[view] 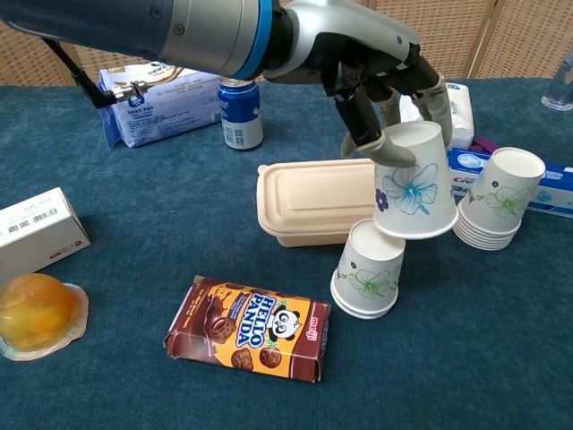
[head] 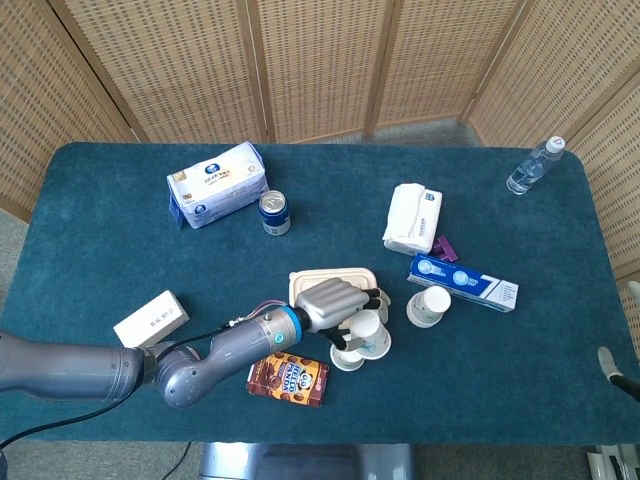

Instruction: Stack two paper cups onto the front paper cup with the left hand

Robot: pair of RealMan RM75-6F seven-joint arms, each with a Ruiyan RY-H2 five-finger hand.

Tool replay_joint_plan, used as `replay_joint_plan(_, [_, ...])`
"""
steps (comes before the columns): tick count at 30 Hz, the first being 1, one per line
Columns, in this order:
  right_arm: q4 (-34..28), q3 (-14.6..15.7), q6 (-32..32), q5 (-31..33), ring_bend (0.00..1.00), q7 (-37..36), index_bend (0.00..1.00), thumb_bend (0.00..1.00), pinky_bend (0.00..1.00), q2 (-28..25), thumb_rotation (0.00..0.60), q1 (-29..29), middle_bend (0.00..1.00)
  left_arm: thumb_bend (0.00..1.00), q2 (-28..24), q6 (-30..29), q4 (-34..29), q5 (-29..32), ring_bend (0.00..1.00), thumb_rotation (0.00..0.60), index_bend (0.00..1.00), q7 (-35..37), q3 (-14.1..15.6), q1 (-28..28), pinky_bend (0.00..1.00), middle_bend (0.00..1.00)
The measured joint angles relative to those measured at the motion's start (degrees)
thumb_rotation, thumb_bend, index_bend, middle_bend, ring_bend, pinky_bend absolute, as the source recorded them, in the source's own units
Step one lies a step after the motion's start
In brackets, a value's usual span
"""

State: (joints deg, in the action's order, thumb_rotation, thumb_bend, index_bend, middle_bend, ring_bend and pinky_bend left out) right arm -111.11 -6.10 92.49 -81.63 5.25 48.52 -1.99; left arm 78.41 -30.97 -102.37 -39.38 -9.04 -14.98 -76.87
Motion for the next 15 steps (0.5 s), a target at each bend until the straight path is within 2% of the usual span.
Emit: replay_joint_plan(15, [-0.4,-0.1,-0.2,-0.3,0.01,0.6,0.00,0.37,0.31,0.3,0.600,0.3,0.14,0.45,-5.3,1.6,-3.5,-0.7,0.36,0.600,0.32,2.3,2.9,-1.2,0.55,0.19])
